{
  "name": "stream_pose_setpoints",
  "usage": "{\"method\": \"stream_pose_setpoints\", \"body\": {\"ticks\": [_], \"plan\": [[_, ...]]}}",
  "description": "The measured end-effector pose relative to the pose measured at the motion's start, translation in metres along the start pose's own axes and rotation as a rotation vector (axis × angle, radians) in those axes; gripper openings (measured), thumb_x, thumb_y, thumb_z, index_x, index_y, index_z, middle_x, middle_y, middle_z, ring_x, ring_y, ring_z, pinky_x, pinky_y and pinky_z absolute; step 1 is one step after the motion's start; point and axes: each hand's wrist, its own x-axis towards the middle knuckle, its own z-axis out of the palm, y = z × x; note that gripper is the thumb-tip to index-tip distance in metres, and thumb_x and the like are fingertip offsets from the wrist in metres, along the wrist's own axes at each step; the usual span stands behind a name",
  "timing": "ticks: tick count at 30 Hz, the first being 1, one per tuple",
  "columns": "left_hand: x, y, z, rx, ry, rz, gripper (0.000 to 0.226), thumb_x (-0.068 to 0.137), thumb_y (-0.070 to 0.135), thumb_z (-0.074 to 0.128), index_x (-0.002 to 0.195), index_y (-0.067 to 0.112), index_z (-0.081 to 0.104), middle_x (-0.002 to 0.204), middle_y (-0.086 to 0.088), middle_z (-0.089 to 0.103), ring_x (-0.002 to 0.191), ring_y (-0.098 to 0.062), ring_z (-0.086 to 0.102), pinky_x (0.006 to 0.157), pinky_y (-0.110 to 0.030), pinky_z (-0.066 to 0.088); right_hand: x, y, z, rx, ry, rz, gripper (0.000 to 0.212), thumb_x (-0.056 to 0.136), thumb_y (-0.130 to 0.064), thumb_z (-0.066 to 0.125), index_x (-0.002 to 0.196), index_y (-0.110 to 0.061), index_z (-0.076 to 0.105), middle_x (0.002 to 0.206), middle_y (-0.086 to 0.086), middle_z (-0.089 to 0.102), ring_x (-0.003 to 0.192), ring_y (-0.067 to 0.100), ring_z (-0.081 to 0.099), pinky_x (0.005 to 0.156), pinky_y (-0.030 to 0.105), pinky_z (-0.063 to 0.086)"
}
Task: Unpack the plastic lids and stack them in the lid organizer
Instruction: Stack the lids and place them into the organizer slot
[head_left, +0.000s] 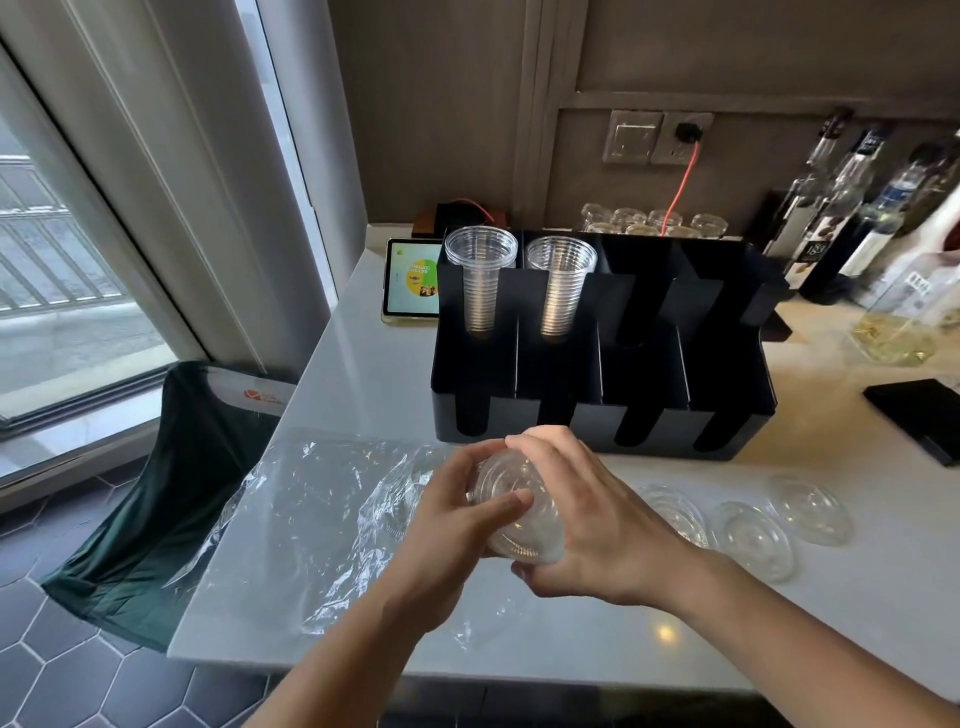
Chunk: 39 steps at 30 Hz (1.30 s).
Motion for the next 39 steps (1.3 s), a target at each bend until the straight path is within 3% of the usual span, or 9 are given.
{"method": "stream_pose_setpoints", "body": {"ticks": [6,9,13,17,24,28,33,36,39], "plan": [[-0.001,0.0,0.001,0.071,0.012,0.055,0.038,0.078,0.021,0.073,0.115,0.026,0.069,0.11,-0.008,0.075,0.101,-0.03,0.072,0.08,-0.042,0.059,-0.001,-0.001,-0.004,-0.085,-0.078,0.003,0.129,0.056,-0.07,0.077,0.154,-0.034,0.001,0.152,-0.016,0.015,0.138,0.002,0.023,0.105,0.016,0.029],[-0.001,0.001,0.004,0.027,0.014,0.032,0.036,0.078,0.018,0.072,0.113,0.029,0.07,0.11,-0.01,0.075,0.103,-0.035,0.072,0.078,-0.048,0.059,0.0,-0.003,-0.003,-0.098,-0.057,0.009,0.124,0.06,-0.059,0.08,0.156,-0.03,0.007,0.147,-0.012,0.025,0.135,0.008,0.031,0.104,0.018,0.035],[-0.001,0.004,0.004,-0.066,-0.035,-0.033,0.039,0.078,0.018,0.072,0.115,0.028,0.07,0.115,-0.013,0.073,0.1,-0.032,0.073,0.068,-0.043,0.06,0.0,-0.003,-0.002,-0.069,-0.041,0.048,0.114,0.06,-0.05,0.079,0.154,-0.028,0.018,0.14,-0.012,0.034,0.125,0.005,0.039,0.091,-0.001,0.024],[0.002,0.01,-0.003,-0.096,-0.019,-0.064,0.049,0.078,0.03,0.071,0.126,0.024,0.066,0.121,-0.018,0.069,0.107,-0.034,0.07,0.076,-0.043,0.058,0.003,0.003,-0.008,-0.035,-0.015,0.094,0.115,0.057,-0.048,0.081,0.154,-0.028,0.022,0.139,-0.014,0.035,0.119,0.001,0.039,0.085,-0.009,0.02],[0.001,0.014,-0.007,-0.078,-0.035,-0.003,0.048,0.08,0.02,0.071,0.127,0.013,0.064,0.112,-0.023,0.073,0.092,-0.032,0.073,0.073,-0.04,0.058,0.008,0.006,-0.006,-0.009,-0.017,0.116,0.119,0.055,-0.059,0.078,0.153,-0.037,0.013,0.138,-0.023,0.03,0.114,-0.001,0.043,0.078,-0.002,0.032],[-0.001,0.013,-0.01,-0.086,-0.024,0.008,0.045,0.082,0.02,0.072,0.125,0.012,0.067,0.106,-0.02,0.076,0.091,-0.032,0.074,0.071,-0.039,0.059,0.009,0.005,-0.006,-0.055,-0.07,0.102,0.132,0.051,-0.073,0.076,0.155,-0.037,0.003,0.14,-0.025,0.022,0.106,-0.01,0.031,0.078,0.003,0.03],[-0.003,0.01,-0.013,-0.111,-0.024,-0.002,0.044,0.083,0.024,0.071,0.125,0.013,0.067,0.112,-0.023,0.073,0.097,-0.036,0.072,0.075,-0.043,0.059,0.009,0.005,-0.005,-0.071,-0.037,0.11,0.12,0.056,-0.062,0.074,0.154,-0.035,0.01,0.135,-0.022,0.03,0.108,-0.003,0.039,0.074,0.001,0.031],[-0.004,0.009,-0.022,-0.012,0.045,0.099,0.039,0.082,0.029,0.07,0.119,0.019,0.07,0.106,-0.014,0.076,0.098,-0.034,0.072,0.076,-0.038,0.059,0.012,0.01,-0.01,-0.05,-0.006,0.143,0.118,0.056,-0.06,0.075,0.153,-0.038,0.013,0.132,-0.025,0.032,0.105,-0.003,0.043,0.075,0.006,0.035],[-0.005,0.0,-0.051,0.388,0.298,0.353,0.027,0.081,0.03,0.069,0.108,0.027,0.072,0.1,0.007,0.076,0.093,-0.008,0.069,0.077,-0.024,0.053,0.018,0.021,-0.021,-0.036,0.028,0.201,0.118,0.053,-0.061,0.076,0.152,-0.041,0.015,0.132,-0.025,0.035,0.104,0.0,0.047,0.079,0.012,0.039]]}}
